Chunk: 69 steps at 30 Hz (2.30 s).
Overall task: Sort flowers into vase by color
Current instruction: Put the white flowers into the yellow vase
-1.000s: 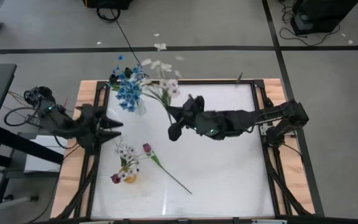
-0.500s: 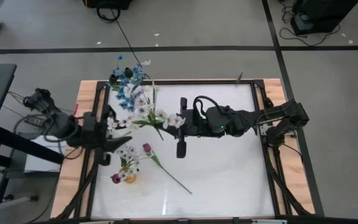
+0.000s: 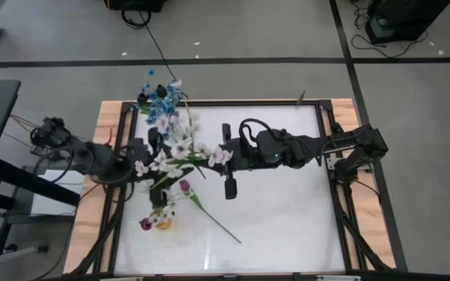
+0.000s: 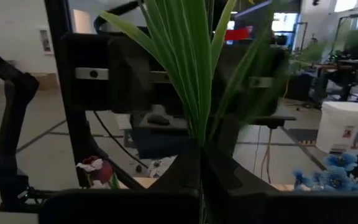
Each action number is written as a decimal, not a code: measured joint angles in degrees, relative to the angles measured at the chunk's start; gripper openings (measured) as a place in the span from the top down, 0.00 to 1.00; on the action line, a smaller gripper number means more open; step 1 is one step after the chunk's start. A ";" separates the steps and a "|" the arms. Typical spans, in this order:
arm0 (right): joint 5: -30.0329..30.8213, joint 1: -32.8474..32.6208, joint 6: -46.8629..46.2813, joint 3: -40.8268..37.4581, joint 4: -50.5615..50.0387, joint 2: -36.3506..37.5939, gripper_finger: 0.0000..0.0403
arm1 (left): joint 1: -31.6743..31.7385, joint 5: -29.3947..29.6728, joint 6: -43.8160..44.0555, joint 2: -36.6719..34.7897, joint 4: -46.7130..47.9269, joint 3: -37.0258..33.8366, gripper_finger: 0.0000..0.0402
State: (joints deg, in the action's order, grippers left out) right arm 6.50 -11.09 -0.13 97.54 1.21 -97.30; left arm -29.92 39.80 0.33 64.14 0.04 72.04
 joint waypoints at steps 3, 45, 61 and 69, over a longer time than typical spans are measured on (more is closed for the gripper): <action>-0.36 -0.02 0.32 0.00 -0.04 0.00 0.98 | 1.56 0.28 1.58 2.04 4.29 3.76 0.46; 15.02 1.01 -18.28 -0.02 -16.74 0.00 0.59 | -15.07 -3.83 16.99 -18.42 55.53 7.55 0.98; 22.37 -2.15 -25.06 -0.02 -18.93 0.00 0.59 | -26.10 -14.00 34.51 -21.34 68.72 1.19 0.98; 27.48 -4.51 -28.79 -0.02 -18.97 0.00 0.59 | -29.04 -13.99 31.37 -24.37 68.73 2.63 0.98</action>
State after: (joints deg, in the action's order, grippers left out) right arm 33.97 -15.61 -28.92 97.51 -17.76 -97.30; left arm -58.96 25.81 31.70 39.78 68.77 74.67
